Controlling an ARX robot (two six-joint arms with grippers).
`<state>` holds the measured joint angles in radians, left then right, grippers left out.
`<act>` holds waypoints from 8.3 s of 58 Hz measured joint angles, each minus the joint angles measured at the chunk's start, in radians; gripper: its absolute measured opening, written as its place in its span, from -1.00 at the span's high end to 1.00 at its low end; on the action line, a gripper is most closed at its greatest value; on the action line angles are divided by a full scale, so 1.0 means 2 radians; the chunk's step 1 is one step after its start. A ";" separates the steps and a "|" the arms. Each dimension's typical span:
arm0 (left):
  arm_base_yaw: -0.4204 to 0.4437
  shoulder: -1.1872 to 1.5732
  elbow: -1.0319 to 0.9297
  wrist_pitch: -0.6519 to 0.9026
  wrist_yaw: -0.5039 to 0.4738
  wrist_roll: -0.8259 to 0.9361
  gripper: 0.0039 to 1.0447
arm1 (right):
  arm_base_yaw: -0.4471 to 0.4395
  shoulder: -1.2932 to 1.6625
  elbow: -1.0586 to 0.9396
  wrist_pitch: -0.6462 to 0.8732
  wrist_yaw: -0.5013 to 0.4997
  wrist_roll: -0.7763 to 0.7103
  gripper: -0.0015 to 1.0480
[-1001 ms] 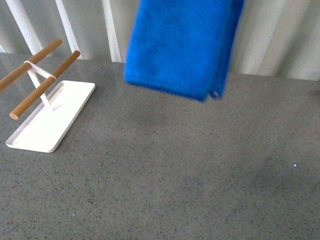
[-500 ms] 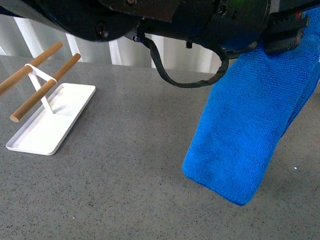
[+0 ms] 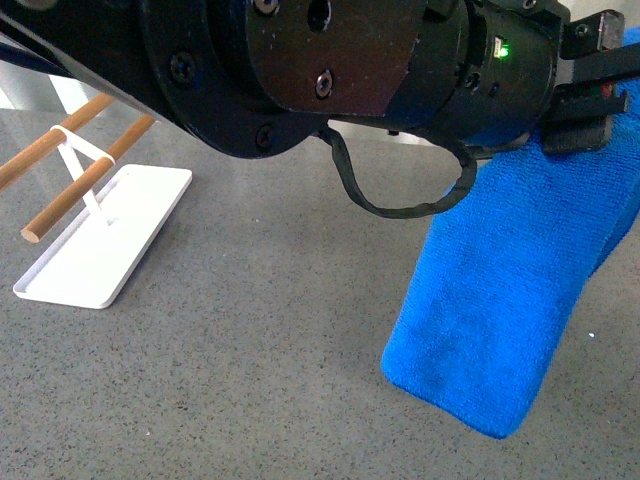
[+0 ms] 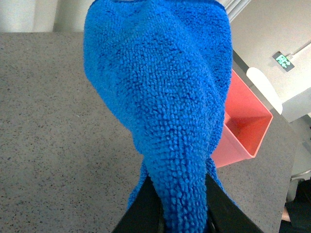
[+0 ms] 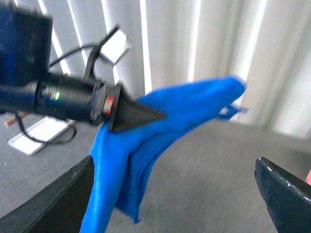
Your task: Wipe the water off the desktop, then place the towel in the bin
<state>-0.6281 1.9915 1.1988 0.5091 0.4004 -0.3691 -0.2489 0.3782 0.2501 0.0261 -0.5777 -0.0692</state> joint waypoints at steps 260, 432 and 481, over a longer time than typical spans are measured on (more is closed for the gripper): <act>0.315 -0.708 -0.588 0.028 -0.200 0.181 0.93 | 0.080 0.528 0.114 0.254 -0.004 -0.061 0.92; 0.315 -0.994 -0.588 -0.254 -0.200 0.182 -0.88 | 0.005 0.876 0.242 0.193 0.122 -0.322 0.92; 0.315 -0.994 -0.588 -0.254 -0.200 0.182 -0.88 | 0.149 1.011 0.589 0.043 0.199 -0.235 0.92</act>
<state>0.0013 0.0036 0.0223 0.0006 0.0010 -0.0051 0.0490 2.3997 1.4277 0.1112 -0.1795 -0.5400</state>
